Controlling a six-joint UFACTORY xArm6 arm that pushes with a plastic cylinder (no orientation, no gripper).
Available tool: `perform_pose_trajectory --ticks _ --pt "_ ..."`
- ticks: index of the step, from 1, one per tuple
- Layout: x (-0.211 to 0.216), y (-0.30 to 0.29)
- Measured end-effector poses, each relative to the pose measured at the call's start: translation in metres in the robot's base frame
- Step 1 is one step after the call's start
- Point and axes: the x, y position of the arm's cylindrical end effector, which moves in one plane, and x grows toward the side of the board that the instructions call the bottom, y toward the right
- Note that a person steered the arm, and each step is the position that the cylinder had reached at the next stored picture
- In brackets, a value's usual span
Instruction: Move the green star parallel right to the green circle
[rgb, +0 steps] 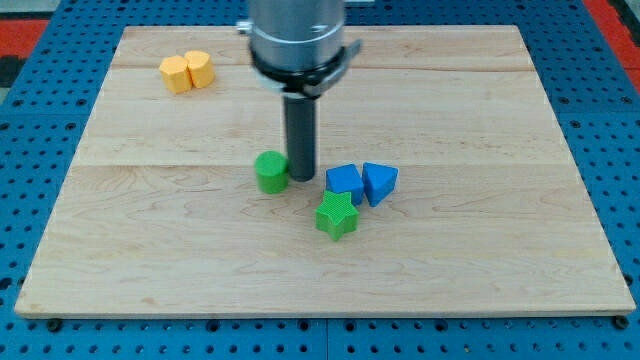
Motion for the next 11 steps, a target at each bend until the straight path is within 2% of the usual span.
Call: perform_pose_trajectory --ticks 2,3,4,5,6,8,9,10,11 --pt "0.043 -0.043" --pt "0.074 -0.009" --pt "0.093 0.051" --pt "0.093 0.109" --pt "0.085 0.111" --pt "0.069 0.023" --pt "0.053 0.027" --pt "0.068 0.044" --pt "0.064 0.083"
